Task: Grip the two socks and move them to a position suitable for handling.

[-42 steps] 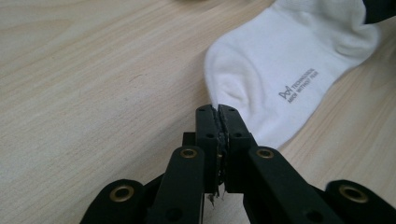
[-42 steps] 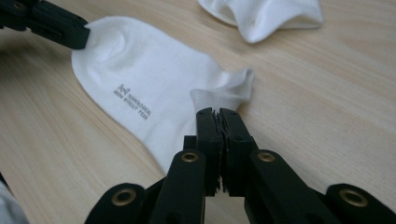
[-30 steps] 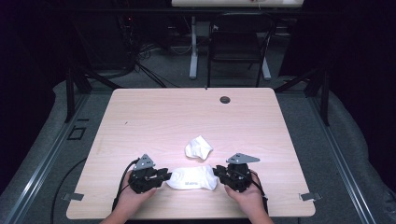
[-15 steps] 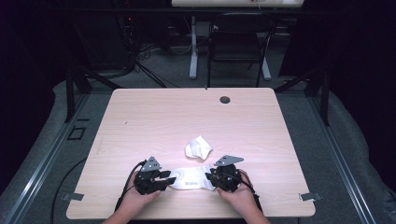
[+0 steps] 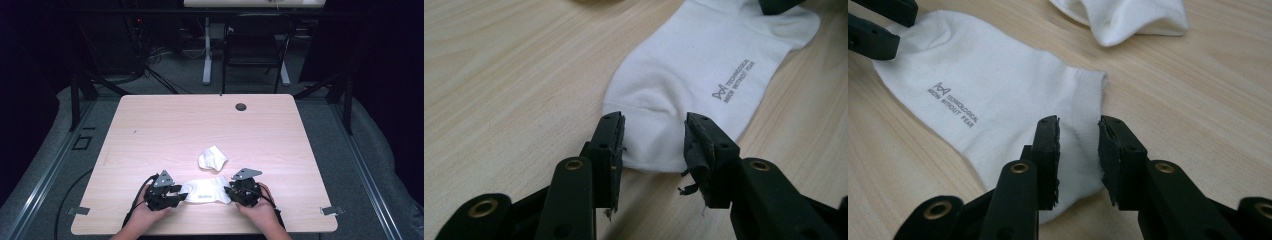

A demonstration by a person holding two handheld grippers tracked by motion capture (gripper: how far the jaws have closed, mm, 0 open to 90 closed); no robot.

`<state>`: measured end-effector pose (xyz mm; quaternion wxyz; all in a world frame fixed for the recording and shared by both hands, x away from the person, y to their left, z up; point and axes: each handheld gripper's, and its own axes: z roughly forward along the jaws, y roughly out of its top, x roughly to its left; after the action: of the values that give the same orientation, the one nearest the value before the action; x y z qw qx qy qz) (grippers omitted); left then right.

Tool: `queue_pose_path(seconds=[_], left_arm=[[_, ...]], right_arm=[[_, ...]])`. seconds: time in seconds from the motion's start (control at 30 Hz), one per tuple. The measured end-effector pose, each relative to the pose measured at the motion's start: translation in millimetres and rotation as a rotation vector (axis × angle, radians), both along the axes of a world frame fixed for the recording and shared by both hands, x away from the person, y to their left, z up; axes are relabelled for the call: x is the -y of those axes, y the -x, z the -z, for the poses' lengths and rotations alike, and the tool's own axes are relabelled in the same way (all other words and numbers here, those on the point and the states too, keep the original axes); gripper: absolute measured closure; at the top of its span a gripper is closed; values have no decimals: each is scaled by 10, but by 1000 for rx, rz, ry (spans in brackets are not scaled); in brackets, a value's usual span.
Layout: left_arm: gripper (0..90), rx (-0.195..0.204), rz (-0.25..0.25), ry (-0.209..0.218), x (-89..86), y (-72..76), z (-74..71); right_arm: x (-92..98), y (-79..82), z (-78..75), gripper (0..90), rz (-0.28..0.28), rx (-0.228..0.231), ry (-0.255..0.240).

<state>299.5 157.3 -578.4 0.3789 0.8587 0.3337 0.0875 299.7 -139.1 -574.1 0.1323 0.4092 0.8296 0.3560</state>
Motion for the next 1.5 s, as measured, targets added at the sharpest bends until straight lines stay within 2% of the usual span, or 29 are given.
queue_pose_path(seconds=[0.17,0.4,0.5,0.7,0.8,0.83,0.9,0.93,1.13,1.3,1.37,1.5], left_arm=[[616,19,9,-14,-1,18,7],[621,14,4,-10,-36,55,8],[621,7,0,-9,-49,73,4],[620,-16,-10,-1,-63,86,-6],[594,-22,-17,14,-81,78,-29],[580,-16,-22,24,-91,72,-42],[563,-10,-25,32,-105,64,-57],[561,-9,-36,50,-128,51,-84],[537,16,-67,69,-184,7,-129],[522,31,-66,62,-202,-22,-138],[515,31,-70,64,-203,-30,-137],[492,28,-86,64,-207,-67,-131]], right_arm=[[24,14,-3,710,1,-11,4],[24,77,-22,720,-17,-29,21],[2,125,-41,727,-34,-42,43],[-3,136,-54,723,-40,-60,40],[13,126,-63,708,-31,-78,8],[23,120,-75,685,-27,-76,-27],[30,118,-85,675,-29,-67,-44],[41,115,-104,648,-33,-46,-84],[57,103,-140,569,-37,6,-191],[23,79,-126,515,-39,4,-188],[11,73,-120,514,-36,-2,-188],[-25,31,-114,543,-19,-3,-152]])
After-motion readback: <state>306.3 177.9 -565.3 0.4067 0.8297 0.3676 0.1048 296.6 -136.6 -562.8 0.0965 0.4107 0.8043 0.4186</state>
